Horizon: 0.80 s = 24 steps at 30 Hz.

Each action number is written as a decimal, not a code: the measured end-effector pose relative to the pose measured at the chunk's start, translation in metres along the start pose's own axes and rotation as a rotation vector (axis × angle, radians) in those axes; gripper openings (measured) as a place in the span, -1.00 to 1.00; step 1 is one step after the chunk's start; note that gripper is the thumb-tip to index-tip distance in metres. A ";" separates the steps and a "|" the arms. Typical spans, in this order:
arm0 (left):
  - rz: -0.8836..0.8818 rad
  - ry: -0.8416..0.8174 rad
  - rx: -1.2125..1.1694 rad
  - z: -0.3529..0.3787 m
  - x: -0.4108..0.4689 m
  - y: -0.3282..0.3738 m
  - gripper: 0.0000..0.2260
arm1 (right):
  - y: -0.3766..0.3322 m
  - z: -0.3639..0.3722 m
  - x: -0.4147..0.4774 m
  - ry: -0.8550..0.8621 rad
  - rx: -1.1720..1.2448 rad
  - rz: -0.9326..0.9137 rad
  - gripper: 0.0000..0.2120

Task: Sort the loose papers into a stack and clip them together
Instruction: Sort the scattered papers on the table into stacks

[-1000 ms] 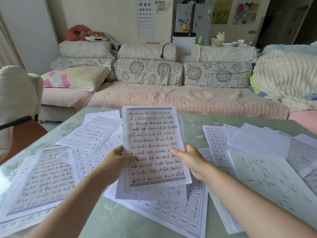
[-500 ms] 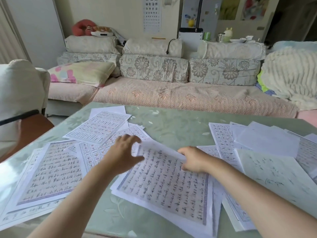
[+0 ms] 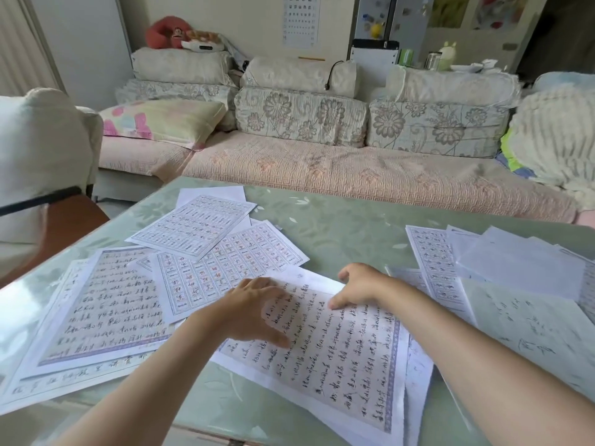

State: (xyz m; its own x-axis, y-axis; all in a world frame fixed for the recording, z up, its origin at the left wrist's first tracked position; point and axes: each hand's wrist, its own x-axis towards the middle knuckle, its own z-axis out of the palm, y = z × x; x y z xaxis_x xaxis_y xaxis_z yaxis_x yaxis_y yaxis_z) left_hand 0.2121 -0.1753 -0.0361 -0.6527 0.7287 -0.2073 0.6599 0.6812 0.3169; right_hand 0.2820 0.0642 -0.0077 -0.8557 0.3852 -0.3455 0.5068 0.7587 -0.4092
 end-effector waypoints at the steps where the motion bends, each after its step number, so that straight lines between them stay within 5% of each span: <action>1: 0.005 0.004 0.004 0.000 0.000 0.000 -0.05 | 0.002 0.000 0.000 -0.021 0.033 -0.014 -0.49; 5: -0.016 0.013 0.009 0.000 0.001 -0.001 0.05 | 0.006 0.001 -0.005 -0.134 0.087 -0.081 -0.86; 11: -0.110 0.245 -0.274 -0.011 0.008 0.008 0.07 | 0.022 -0.015 -0.018 -0.105 0.262 -0.183 -0.82; 13: -0.162 0.286 -0.393 -0.021 0.006 0.012 -0.06 | 0.029 -0.022 -0.027 -0.115 0.375 -0.208 -0.79; 18: -0.163 0.264 -0.461 -0.031 0.006 0.015 -0.79 | 0.036 -0.030 -0.036 -0.070 0.405 -0.223 -0.83; 24: -0.227 0.504 -0.392 -0.039 0.008 0.005 -0.79 | 0.034 -0.029 -0.024 -0.045 0.472 -0.144 -0.72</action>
State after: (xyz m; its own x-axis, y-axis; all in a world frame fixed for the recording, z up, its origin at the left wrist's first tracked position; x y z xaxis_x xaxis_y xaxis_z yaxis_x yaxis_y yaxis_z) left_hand 0.1962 -0.1690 -0.0003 -0.9155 0.3846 0.1183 0.3646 0.6685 0.6482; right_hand 0.3167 0.0957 0.0111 -0.9206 0.2629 -0.2889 0.3844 0.4781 -0.7897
